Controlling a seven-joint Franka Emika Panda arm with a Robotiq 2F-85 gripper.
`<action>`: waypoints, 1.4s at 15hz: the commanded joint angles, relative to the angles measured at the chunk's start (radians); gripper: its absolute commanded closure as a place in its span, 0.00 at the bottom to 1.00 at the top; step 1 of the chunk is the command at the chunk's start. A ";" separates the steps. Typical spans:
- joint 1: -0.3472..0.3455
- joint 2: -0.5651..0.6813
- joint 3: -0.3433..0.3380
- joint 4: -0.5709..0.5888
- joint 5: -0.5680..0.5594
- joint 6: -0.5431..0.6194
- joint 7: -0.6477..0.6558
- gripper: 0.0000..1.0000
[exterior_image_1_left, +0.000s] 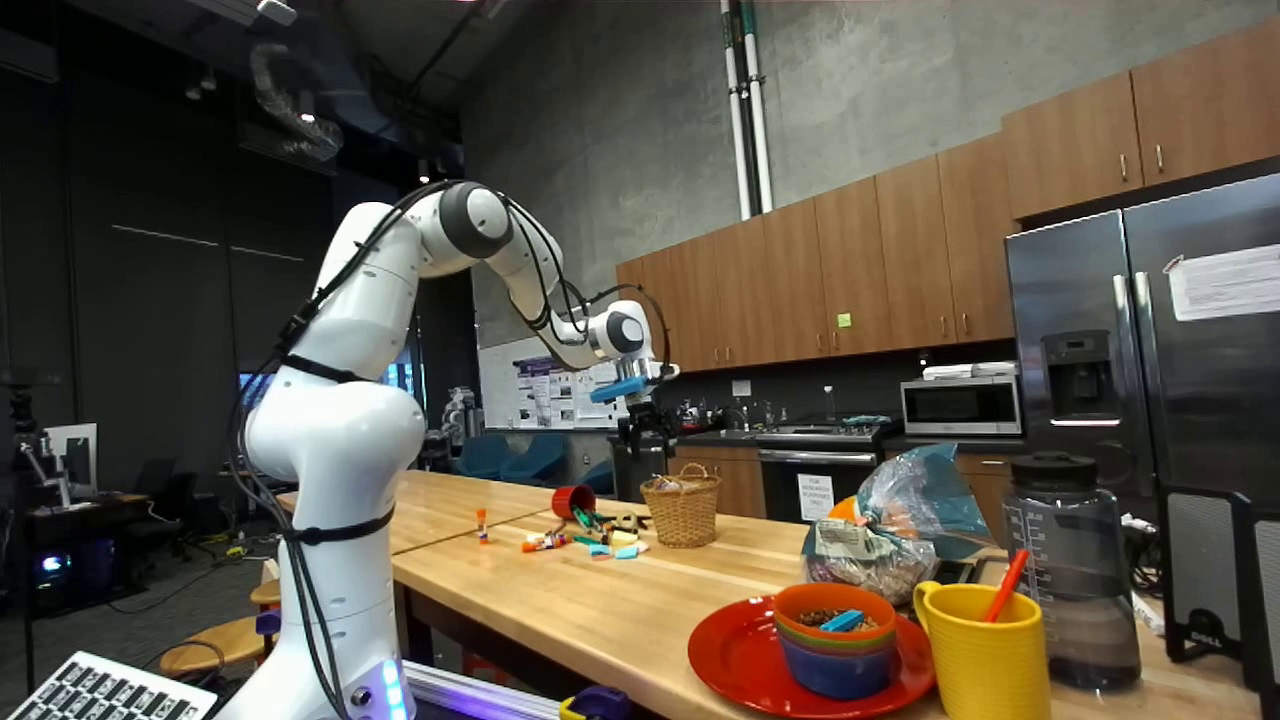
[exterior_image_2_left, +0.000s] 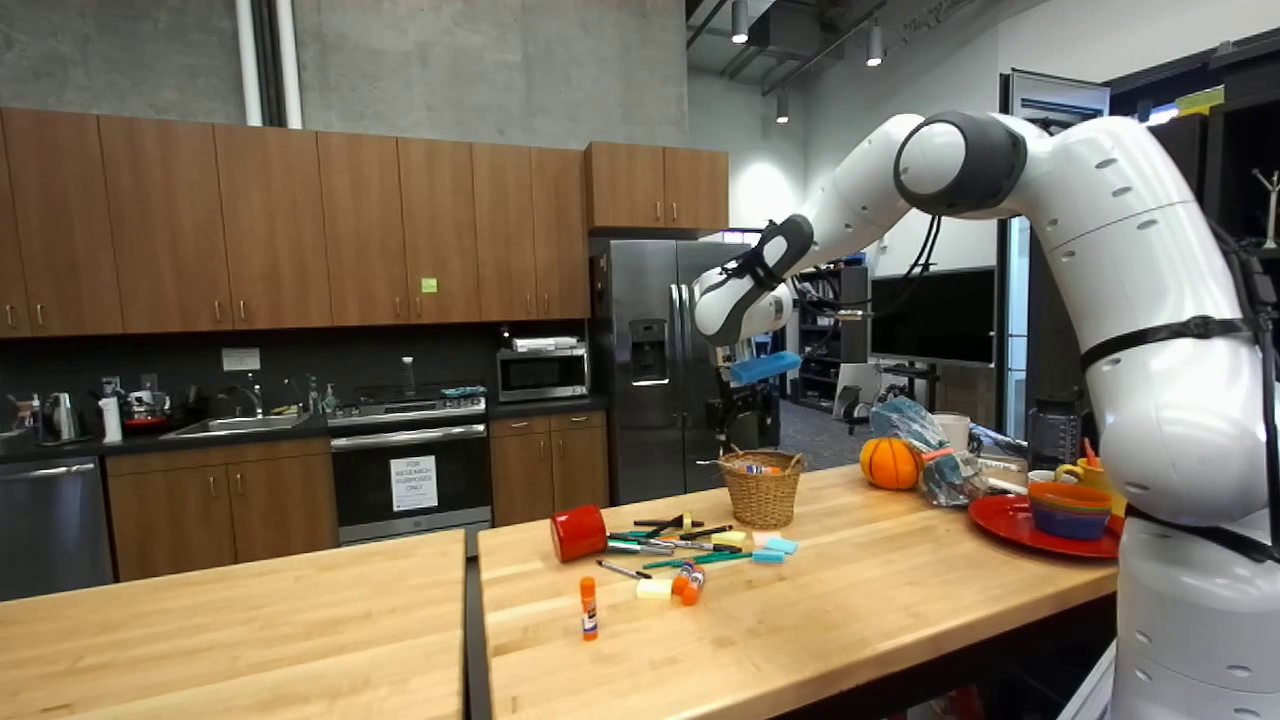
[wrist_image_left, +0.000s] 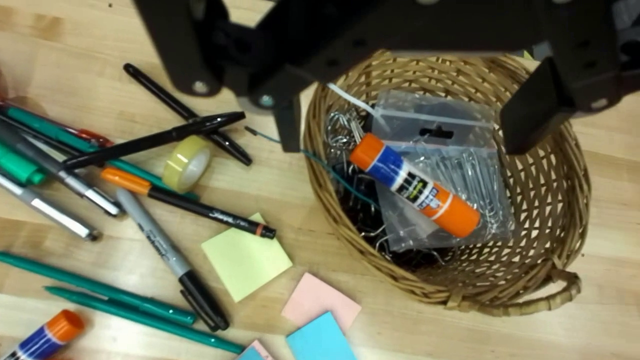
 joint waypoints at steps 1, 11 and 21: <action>0.012 0.011 -0.013 -0.010 -0.046 0.043 0.071 0.00; 0.068 0.064 -0.068 0.009 -0.225 0.075 0.324 0.00; 0.084 0.112 -0.099 0.009 -0.253 0.085 0.442 0.00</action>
